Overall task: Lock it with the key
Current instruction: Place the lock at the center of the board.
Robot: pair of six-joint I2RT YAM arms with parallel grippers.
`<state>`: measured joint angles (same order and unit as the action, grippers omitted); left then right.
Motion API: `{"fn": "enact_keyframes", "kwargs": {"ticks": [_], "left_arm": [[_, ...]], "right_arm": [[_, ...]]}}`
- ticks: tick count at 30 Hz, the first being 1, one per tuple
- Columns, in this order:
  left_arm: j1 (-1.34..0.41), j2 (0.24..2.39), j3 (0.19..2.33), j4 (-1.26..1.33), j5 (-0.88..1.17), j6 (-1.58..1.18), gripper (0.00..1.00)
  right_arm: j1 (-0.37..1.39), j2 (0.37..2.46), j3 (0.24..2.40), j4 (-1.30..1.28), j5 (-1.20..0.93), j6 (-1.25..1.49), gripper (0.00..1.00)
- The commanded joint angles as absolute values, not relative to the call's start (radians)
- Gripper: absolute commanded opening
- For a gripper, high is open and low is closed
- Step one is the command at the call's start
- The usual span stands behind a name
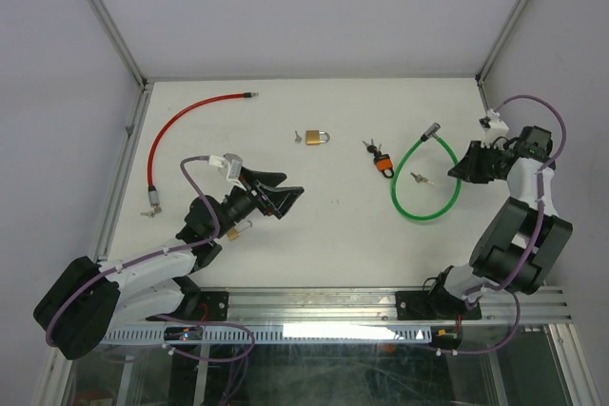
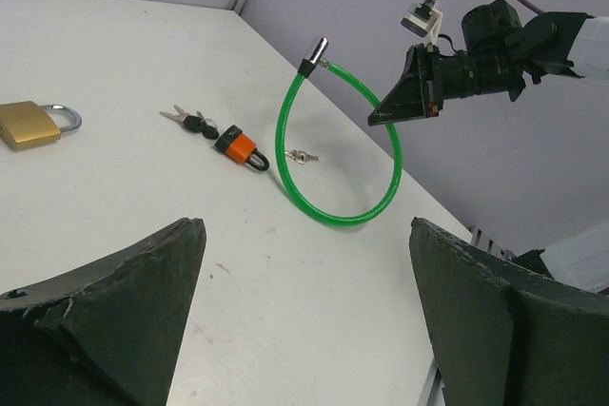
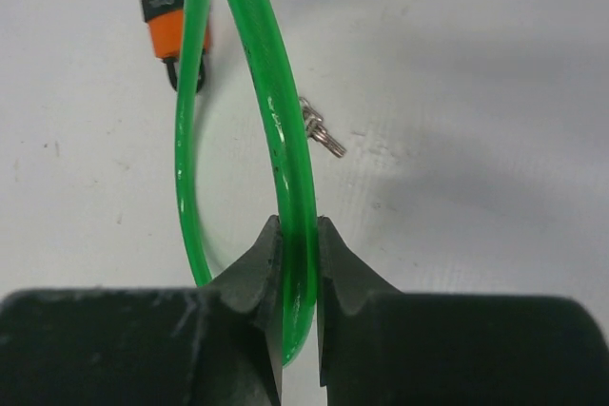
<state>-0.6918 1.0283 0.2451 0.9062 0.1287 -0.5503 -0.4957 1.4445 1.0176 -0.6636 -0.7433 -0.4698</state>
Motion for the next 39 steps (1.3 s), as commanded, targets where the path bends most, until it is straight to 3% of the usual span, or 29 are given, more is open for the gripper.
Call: {"fn": "enact_keyframes", "kwargs": {"ticks": [1,5,12,15,19,24,31,39], "left_arm": [[-0.683,1.015,0.231,0.913,0.132,-0.515,0.90],[-0.682,1.008,0.220,0.914,0.130,-0.514,0.91],[-0.682,0.978,0.259,0.797,0.115,-0.487,0.92],[-0.683,0.954,0.258,0.770,0.096,-0.469,0.93],[-0.680,0.934,0.263,0.746,0.055,-0.447,0.99],[-0.659,0.982,0.331,0.714,0.068,-0.402,0.99],[-0.511,1.115,0.461,0.715,0.214,-0.450,0.99],[-0.271,1.336,0.539,0.909,0.369,-0.755,0.99]], "right_arm": [[-0.524,1.494,1.081,-0.643,-0.680,-0.471,0.02],[-0.522,1.536,1.088,-0.588,-0.531,-0.412,0.10],[-0.515,1.518,1.063,-0.516,-0.431,-0.385,0.44],[-0.515,1.465,1.043,-0.484,-0.408,-0.391,0.54],[-0.516,1.348,1.020,-0.467,-0.520,-0.398,0.54],[-0.491,1.167,1.021,-0.474,-0.862,-0.367,0.54],[-0.314,1.068,1.093,-0.300,-1.194,-0.128,0.54],[-0.295,1.099,0.857,-0.076,-1.235,-0.078,0.54]]}}
